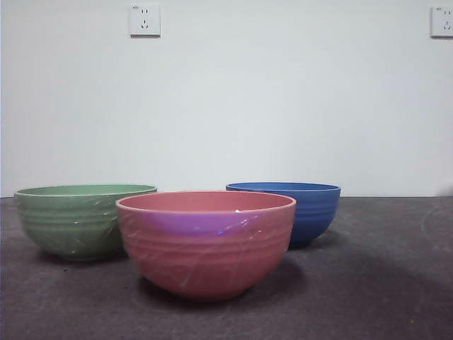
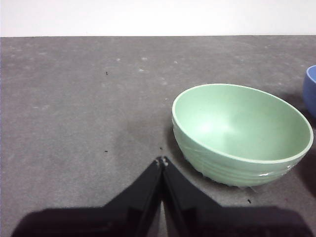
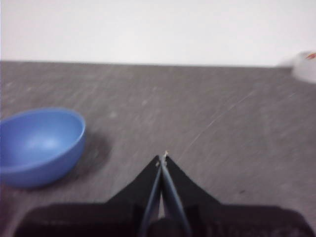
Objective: Pick up the green bowl on the top,put the green bowl on the left,pick up the red bowl in the middle,put the red bowl on the right
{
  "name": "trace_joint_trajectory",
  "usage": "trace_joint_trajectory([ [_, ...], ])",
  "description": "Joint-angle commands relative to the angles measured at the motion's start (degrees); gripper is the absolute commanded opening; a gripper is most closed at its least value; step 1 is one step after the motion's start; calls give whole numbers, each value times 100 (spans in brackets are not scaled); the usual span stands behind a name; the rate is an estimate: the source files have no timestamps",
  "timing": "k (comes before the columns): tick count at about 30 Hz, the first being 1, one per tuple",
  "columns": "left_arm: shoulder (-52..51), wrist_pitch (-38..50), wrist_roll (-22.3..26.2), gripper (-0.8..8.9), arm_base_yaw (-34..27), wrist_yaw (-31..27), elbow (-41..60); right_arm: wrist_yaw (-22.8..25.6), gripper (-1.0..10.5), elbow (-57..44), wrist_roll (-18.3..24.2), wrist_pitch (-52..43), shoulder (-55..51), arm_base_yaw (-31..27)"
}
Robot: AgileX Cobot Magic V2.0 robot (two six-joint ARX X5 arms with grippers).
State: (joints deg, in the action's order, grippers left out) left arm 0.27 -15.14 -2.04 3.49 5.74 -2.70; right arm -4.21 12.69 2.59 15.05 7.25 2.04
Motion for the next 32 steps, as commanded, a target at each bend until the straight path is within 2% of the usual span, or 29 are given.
trace_joint_trajectory([
  [1, -15, -98, -33, -3, -20, 39, 55, -184, 4, -586, 28, -428, -184, -15],
  [7, -15, -98, -33, -3, -20, 39, 55, -184, 4, -1182, -153, -592, -483, -15],
  [10, -15, -98, -33, -3, -20, 37, 57, -170, 4, -1222, -387, -503, -579, -15],
  [32, -15, -98, -33, -3, -20, 39, 55, -164, 4, -1222, -387, -507, -538, -15],
])
